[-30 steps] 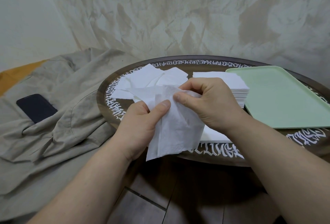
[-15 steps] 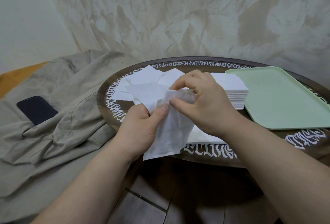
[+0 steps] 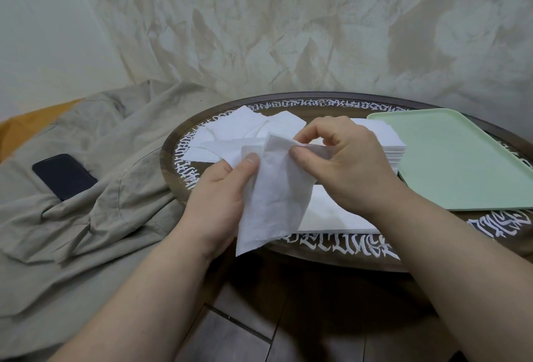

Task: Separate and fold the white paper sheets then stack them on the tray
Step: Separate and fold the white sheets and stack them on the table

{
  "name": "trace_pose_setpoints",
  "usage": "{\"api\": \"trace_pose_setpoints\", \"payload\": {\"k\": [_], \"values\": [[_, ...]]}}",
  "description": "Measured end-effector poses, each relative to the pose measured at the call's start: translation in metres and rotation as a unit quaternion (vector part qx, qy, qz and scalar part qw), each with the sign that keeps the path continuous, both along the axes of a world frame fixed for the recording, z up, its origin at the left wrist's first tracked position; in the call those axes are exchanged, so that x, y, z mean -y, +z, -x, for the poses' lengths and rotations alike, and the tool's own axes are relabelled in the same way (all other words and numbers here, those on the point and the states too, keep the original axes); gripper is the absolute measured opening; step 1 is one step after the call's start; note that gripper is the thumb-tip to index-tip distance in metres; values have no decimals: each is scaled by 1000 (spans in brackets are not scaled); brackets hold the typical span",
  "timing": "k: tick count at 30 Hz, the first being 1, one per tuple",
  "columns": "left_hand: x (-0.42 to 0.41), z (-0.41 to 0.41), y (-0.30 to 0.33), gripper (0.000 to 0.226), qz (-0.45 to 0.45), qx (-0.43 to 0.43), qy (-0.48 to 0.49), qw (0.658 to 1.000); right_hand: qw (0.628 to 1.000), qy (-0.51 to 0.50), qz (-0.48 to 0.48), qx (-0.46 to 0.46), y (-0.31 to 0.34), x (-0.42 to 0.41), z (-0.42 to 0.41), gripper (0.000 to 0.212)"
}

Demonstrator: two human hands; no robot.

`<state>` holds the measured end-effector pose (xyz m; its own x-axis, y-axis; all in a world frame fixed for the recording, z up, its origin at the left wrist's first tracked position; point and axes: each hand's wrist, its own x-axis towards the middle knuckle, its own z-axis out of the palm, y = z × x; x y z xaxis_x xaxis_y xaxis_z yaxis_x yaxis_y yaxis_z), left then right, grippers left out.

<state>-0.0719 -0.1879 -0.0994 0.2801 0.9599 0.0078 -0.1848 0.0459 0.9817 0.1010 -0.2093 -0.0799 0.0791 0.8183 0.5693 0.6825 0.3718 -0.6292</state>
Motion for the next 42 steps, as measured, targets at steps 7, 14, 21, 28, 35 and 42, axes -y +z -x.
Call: {"api": "trace_pose_setpoints", "payload": {"k": [7, 14, 21, 28, 35, 42], "values": [[-8, 6, 4, 25, -22, 33, 74, 996, 985, 71, 60, -142, 15, 14, -16, 19], [-4, 0, -1, 22, -29, 4, 3, 1000, 974, 149, 142, -98, 14, 17, 2, 23], [1, -5, -1, 61, 21, 18, -27, 999, 990, 76, 94, -75, 4, 9, 2, 15], [2, -8, 0, 63, 36, 35, 14, 999, 990, 64, 98, -73, 4, 8, 3, 16], [3, -7, -3, 51, 32, 19, 6, 999, 989, 67, 99, -85, 5, 8, 4, 20], [2, -7, -3, 34, 29, 6, 8, 1000, 988, 75, 98, -94, 4, 7, 6, 22]]}}
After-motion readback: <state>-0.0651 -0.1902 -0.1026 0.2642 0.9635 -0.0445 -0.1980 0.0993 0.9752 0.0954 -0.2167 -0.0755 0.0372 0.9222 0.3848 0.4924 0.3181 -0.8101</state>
